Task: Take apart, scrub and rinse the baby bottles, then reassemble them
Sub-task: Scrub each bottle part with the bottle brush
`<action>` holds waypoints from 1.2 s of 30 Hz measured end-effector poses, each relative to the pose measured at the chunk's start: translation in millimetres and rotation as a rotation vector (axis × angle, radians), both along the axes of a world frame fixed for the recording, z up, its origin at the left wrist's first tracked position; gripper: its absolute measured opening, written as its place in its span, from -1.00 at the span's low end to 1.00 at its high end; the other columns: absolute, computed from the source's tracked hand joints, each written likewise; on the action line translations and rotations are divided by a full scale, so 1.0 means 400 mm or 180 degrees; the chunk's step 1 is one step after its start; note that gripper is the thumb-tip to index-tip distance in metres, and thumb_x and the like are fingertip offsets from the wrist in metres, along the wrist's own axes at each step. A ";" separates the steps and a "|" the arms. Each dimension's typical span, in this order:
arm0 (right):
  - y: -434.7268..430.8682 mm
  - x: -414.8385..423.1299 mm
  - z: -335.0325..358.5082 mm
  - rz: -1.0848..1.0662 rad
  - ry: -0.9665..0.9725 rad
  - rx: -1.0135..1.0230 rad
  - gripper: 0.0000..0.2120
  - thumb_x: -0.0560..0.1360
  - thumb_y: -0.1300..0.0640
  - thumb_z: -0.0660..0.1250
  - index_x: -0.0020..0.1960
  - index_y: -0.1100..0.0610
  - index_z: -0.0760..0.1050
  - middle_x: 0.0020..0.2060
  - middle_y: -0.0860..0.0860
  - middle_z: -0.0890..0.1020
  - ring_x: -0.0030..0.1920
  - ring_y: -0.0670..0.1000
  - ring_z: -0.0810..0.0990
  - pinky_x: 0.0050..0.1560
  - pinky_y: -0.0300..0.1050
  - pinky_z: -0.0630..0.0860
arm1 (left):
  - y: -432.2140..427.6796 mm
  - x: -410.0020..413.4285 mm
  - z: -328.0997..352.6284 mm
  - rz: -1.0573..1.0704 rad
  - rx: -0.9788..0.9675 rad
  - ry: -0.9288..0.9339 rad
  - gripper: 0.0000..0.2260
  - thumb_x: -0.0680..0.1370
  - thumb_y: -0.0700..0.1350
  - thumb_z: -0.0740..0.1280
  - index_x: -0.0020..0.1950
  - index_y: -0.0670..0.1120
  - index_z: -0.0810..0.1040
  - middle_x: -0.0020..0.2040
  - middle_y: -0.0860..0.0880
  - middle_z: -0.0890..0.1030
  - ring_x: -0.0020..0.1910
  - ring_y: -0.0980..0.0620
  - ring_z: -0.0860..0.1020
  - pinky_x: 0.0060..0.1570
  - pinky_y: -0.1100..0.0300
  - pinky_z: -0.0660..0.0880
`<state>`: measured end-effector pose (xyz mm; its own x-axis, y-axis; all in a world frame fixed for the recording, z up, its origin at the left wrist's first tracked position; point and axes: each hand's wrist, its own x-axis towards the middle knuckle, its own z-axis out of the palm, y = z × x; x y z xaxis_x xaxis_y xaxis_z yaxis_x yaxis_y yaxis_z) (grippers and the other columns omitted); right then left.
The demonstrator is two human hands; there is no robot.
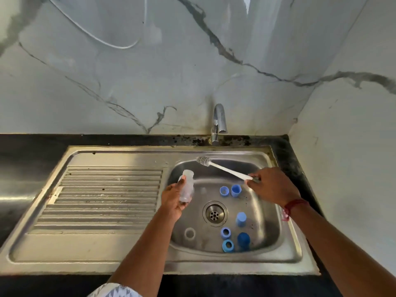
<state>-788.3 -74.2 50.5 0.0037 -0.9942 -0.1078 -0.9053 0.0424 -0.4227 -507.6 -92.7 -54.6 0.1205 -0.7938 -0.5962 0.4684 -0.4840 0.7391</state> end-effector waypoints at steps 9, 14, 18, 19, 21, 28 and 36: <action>-0.073 -0.051 0.020 0.0560 -0.0145 -0.0158 -0.69 0.51 -0.09 0.40 0.16 0.04 0.66 -0.09 -0.07 0.71 -0.21 -0.21 0.56 -0.13 -0.40 0.37 | -0.007 0.026 0.069 0.0461 -0.0121 0.0248 -0.67 0.37 -0.10 0.54 0.07 -0.14 0.58 -0.06 -0.18 0.62 -0.33 -0.01 0.60 -0.45 0.21 0.49; -0.079 -0.033 -0.015 0.0675 -0.0254 -0.0120 -0.74 0.50 -0.05 0.42 0.16 -0.01 0.66 -0.15 -0.07 0.71 -0.20 -0.14 0.61 -0.08 -0.26 0.54 | -0.013 -0.006 0.076 0.1031 -0.0218 0.0048 -0.54 0.35 -0.12 0.59 0.13 -0.13 0.46 -0.14 -0.17 0.62 -0.39 -0.01 0.57 -0.52 0.24 0.45; -0.056 -0.039 -0.054 0.0681 -0.0398 -0.0079 -0.76 0.52 -0.01 0.41 0.15 0.00 0.66 -0.08 -0.07 0.72 -0.12 -0.14 0.63 0.03 -0.21 0.56 | -0.007 -0.015 0.074 0.1470 -0.0268 0.0160 -0.62 0.40 -0.17 0.57 0.11 -0.17 0.48 -0.01 -0.18 0.60 -0.34 0.01 0.63 -0.49 0.25 0.52; -0.051 -0.044 -0.066 0.0677 -0.0455 -0.0061 -0.77 0.51 -0.01 0.41 0.14 0.00 0.67 -0.13 -0.09 0.71 -0.15 -0.16 0.62 -0.01 -0.24 0.55 | -0.004 -0.016 0.073 0.1508 -0.0281 0.0151 -0.64 0.42 -0.17 0.56 0.10 -0.16 0.48 -0.02 -0.17 0.60 -0.33 0.02 0.64 -0.48 0.25 0.53; -0.042 -0.052 -0.084 0.0661 -0.0513 -0.0060 -0.79 0.50 -0.02 0.43 0.09 0.00 0.69 -0.18 -0.09 0.71 -0.22 -0.21 0.60 -0.09 -0.30 0.53 | -0.002 -0.018 0.074 0.1535 -0.0303 0.0099 -0.57 0.40 -0.13 0.57 0.16 -0.16 0.47 -0.06 -0.15 0.61 -0.32 0.01 0.63 -0.48 0.25 0.54; -0.024 -0.075 -0.094 0.0780 -0.0435 -0.0033 -0.68 0.47 -0.03 0.46 0.19 0.04 0.65 -0.01 -0.08 0.71 -0.08 -0.18 0.61 -0.10 -0.46 0.42 | -0.018 -0.011 0.065 0.1550 -0.0327 0.0096 -0.55 0.42 -0.11 0.55 0.25 -0.15 0.51 0.06 -0.14 0.62 -0.09 -0.11 0.64 -0.40 0.21 0.60; -0.034 -0.040 -0.127 0.0878 0.0217 -0.0427 -0.63 0.56 -0.14 0.32 0.31 -0.06 0.56 0.04 -0.09 0.62 0.04 -0.10 0.57 -0.01 -0.34 0.35 | -0.083 -0.001 0.059 0.1105 -0.0167 0.0155 -0.58 0.43 -0.12 0.55 0.23 -0.14 0.53 0.11 -0.17 0.61 0.01 -0.18 0.62 0.08 -0.20 0.60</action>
<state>-804.3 -87.8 -0.4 0.2724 -0.9621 0.0150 -0.9013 -0.2606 -0.3459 -508.2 -125.9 -31.0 0.3610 -0.7401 -0.5675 0.6338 -0.2517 0.7314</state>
